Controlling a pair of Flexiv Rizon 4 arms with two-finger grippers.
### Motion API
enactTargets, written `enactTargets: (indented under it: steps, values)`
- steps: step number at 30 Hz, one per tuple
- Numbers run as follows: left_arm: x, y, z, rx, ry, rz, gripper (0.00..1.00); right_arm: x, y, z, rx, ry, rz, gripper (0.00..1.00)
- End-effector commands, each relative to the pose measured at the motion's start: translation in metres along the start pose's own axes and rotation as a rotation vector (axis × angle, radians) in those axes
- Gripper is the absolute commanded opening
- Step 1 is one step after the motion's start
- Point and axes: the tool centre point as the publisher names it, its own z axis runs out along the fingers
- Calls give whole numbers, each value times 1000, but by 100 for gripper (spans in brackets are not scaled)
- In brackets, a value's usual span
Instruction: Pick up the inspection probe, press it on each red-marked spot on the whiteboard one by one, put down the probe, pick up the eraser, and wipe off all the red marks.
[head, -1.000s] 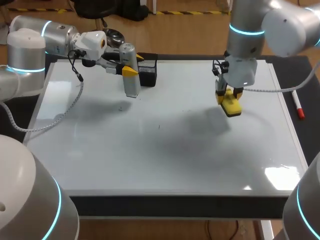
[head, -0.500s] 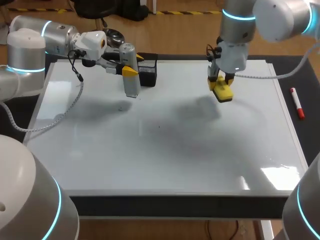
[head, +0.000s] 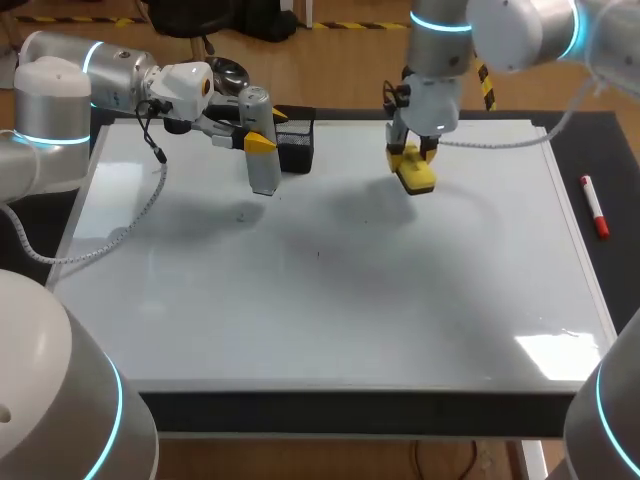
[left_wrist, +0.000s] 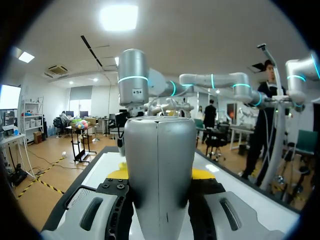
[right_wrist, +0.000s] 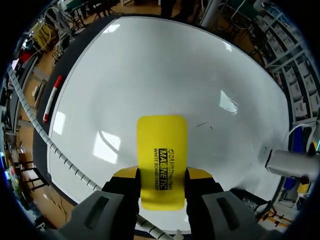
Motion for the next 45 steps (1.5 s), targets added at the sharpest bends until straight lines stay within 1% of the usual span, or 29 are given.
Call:
enactTargets:
  steps: [1,7,9,10,12,16,21,23,26,36,45]
  values:
    - [0,-1,0,-1,-1,0,0,-2,-12,2,-21,-13,30,0]
    - [0,-1,0,-1,-1,0,0,-3,-22,3,-16,-37,78,0]
    - [0,-1,0,-1,-1,0,0,-3,-26,3,-9,-62,90,0]
    - [0,-1,0,-1,-1,0,0,-3,-28,3,-14,-53,102,0]
    - [0,-1,0,-1,-1,0,0,-5,-33,3,-13,-65,106,0]
    - [0,-1,0,-1,-1,0,0,-8,-44,3,-23,-57,133,0]
    - [0,-1,0,-1,-1,0,0,-11,-52,4,-28,-54,151,0]
    - [0,-1,0,-1,-1,0,0,-14,-56,5,-32,-33,162,0]
    - [0,-1,0,-1,-1,0,0,-16,-60,8,-32,-36,171,0]
    - [0,-1,0,-1,-1,0,0,-19,-69,18,-40,-24,202,0]
    - [0,-1,0,-1,-1,0,0,-23,-73,28,-41,7,199,0]
